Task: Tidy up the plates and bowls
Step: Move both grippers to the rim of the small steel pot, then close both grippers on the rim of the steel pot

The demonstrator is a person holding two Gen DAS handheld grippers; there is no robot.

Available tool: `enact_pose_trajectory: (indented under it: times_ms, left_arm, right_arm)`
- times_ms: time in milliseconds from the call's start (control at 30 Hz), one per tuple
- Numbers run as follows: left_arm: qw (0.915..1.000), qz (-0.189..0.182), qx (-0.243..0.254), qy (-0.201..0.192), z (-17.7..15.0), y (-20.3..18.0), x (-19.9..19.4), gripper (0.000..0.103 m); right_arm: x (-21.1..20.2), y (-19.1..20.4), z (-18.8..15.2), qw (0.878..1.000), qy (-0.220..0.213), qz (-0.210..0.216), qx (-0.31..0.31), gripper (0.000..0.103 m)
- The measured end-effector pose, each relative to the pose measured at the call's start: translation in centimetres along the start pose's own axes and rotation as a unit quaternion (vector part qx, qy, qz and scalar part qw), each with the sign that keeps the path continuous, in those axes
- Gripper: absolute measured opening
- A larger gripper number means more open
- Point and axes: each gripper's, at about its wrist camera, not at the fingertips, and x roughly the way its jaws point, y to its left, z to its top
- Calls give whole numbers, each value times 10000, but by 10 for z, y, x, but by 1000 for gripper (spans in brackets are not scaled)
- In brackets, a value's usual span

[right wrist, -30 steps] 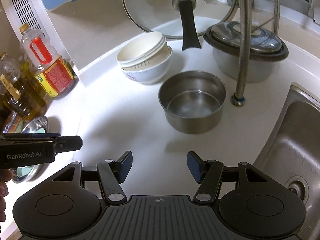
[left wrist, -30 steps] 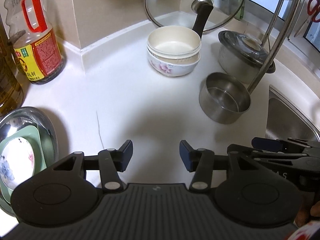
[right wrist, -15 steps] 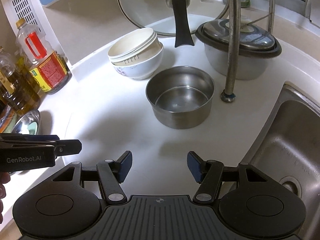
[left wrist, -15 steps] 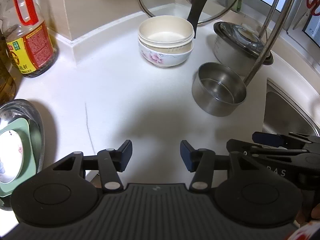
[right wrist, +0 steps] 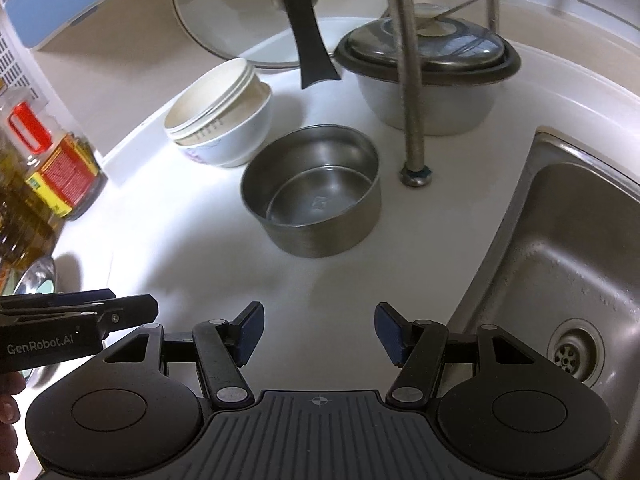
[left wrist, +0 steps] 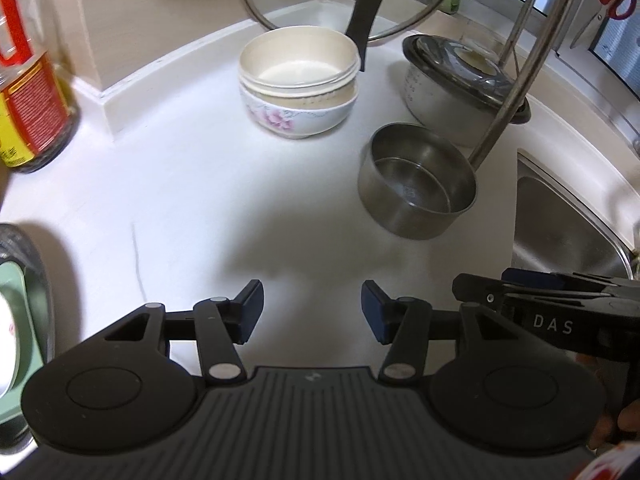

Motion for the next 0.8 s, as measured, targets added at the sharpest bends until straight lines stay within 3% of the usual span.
enact_pose_trajectory:
  times_ms: [267,800]
  left_arm:
    - [9996,-186,207,-2,14,-9,13,51]
    - [9970,-386,599,-295,60,-23,41,51]
  right_arm:
    - [0,-5,8,9999,-110,-92,75,61]
    - [7,-24,41,9961,-754,-282,363,61]
